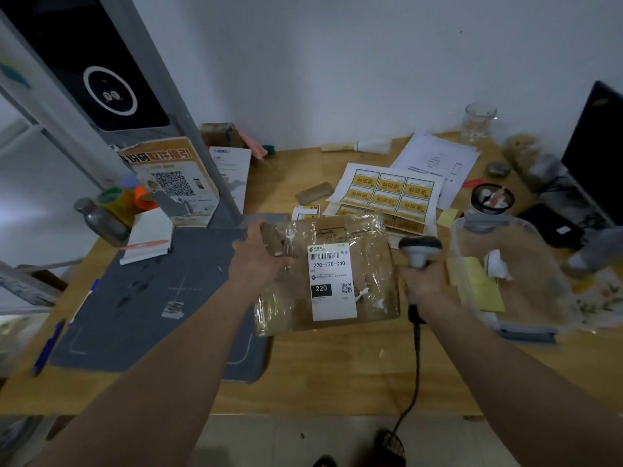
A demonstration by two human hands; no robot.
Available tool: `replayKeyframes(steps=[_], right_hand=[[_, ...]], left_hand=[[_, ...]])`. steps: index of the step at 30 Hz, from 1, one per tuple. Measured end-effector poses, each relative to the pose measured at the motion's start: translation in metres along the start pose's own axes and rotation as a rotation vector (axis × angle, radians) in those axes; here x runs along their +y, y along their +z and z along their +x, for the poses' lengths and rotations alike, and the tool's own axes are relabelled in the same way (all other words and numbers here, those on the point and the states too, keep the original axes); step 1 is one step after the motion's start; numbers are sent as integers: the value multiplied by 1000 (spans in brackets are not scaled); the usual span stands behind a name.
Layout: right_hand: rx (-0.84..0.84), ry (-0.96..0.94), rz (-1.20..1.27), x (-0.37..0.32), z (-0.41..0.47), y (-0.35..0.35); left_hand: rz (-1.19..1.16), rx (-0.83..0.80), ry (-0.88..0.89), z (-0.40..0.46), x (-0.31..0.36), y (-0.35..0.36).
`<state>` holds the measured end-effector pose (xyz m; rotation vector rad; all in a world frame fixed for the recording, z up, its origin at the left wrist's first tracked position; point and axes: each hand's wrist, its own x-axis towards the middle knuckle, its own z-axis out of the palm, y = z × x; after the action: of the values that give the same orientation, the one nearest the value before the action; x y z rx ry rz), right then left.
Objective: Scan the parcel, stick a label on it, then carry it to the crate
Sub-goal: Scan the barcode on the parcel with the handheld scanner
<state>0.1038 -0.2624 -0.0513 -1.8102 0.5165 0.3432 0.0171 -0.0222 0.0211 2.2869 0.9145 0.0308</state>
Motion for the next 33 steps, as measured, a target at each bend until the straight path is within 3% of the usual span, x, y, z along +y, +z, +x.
replayKeyframes(steps=[4, 10, 16, 33], right_hand=[[-160, -251, 232, -41, -47, -16], [-546, -230, 205, -49, -113, -15], [-536, -88, 187, -38, -132, -13], [-514, -216, 116, -37, -143, -33]], left_hand=[[6, -27, -3, -1, 1, -3], [81, -52, 25, -3, -1, -6], [100, -54, 6, 0, 0, -7], [121, -92, 49, 13, -2, -8]])
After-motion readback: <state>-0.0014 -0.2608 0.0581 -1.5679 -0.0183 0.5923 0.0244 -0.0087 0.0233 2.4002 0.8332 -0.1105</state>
